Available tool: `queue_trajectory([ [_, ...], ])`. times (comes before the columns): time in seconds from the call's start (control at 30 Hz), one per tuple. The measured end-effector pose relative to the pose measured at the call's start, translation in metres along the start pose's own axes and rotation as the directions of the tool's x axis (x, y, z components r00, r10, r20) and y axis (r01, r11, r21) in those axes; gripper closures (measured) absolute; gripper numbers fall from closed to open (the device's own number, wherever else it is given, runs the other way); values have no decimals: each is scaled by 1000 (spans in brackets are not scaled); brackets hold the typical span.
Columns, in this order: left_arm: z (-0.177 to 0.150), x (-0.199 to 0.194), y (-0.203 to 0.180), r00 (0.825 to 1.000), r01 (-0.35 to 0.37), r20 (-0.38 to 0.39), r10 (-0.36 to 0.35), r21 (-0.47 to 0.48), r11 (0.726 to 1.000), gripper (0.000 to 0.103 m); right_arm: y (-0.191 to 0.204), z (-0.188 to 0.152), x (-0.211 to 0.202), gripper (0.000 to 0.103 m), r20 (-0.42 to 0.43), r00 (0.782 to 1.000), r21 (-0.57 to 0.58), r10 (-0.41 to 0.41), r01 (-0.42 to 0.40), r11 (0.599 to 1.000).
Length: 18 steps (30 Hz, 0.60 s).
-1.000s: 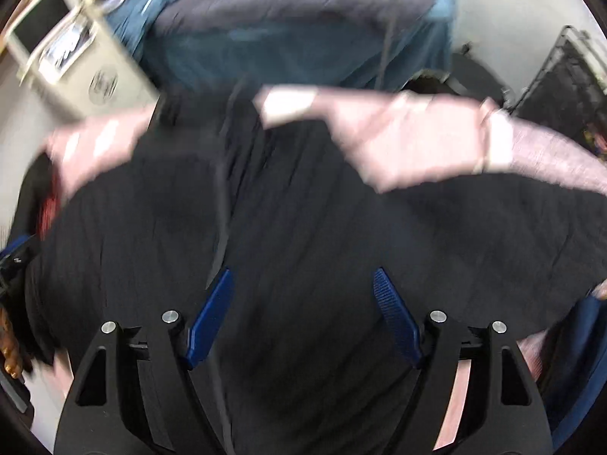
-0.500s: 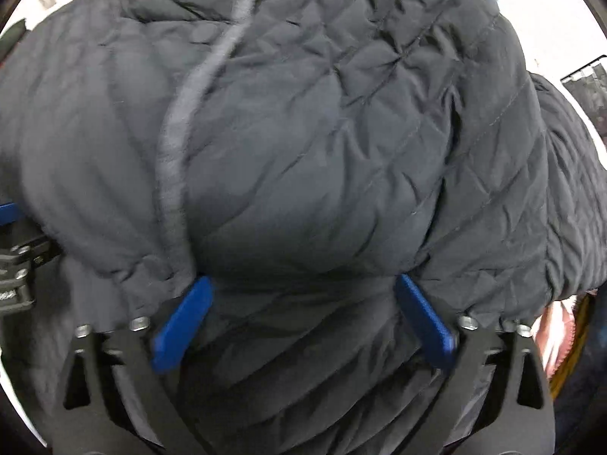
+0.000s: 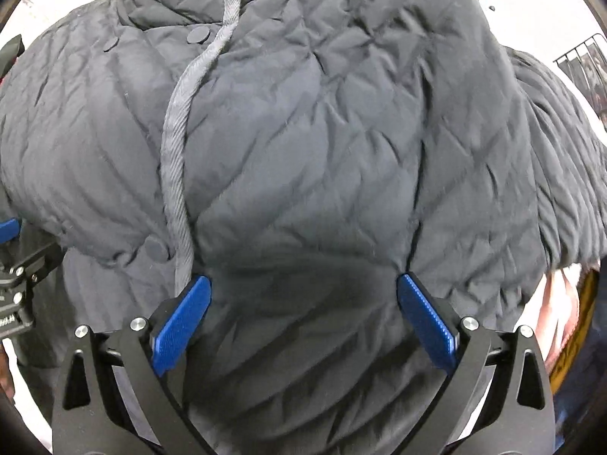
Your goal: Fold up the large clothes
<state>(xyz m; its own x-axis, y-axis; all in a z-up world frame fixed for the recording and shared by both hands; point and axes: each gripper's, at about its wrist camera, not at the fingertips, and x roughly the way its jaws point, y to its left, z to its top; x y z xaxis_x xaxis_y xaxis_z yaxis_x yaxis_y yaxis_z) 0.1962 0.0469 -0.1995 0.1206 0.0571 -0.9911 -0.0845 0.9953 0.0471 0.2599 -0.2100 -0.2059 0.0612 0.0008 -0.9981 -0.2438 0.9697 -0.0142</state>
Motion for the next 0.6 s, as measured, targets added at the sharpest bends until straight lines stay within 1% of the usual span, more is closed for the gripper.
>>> queue_trajectory([
  [0.07, -9, -12, 4, 1000, 2, 20, -1, -20, 1000, 6, -6, -12, -12, 5, 20, 1000, 7, 19, -19, 1000],
  [0.2, -37, -24, 8, 999, 29, 25, -28, -69, 997, 6, -17, -46, -24, 5, 35, 998, 8, 61, -61, 998],
  [0.27, -46, -27, 8, 999, 23, 26, -21, -76, 997, 6, -28, -61, -26, 5, 39, 996, 27, 84, -85, 996],
  [0.33, -52, -32, 7, 999, 12, 36, -9, -78, 997, 6, -41, -69, -31, 5, 54, 994, 52, 99, -102, 993],
  [0.37, -54, -35, 7, 999, 11, 42, -8, -77, 997, 6, -52, -71, -36, 5, 75, 992, 71, 104, -110, 991],
  [0.4, -67, -38, 4, 999, 9, 51, -5, -77, 997, 6, -61, -71, -41, 5, 95, 990, 91, 100, -109, 990],
  [0.47, -72, -51, -1, 998, 5, 66, 0, -81, 997, 6, -87, -66, -54, 5, 137, 987, 144, 87, -107, 984],
  [0.53, -68, -63, 4, 997, 10, 76, -4, -84, 996, 6, -115, -58, -62, 5, 164, 983, 207, 86, -119, 971],
  [0.6, -69, -70, 0, 997, 11, 81, -4, -81, 997, 6, -153, -48, -70, 5, 184, 980, 293, 75, -128, 948],
])
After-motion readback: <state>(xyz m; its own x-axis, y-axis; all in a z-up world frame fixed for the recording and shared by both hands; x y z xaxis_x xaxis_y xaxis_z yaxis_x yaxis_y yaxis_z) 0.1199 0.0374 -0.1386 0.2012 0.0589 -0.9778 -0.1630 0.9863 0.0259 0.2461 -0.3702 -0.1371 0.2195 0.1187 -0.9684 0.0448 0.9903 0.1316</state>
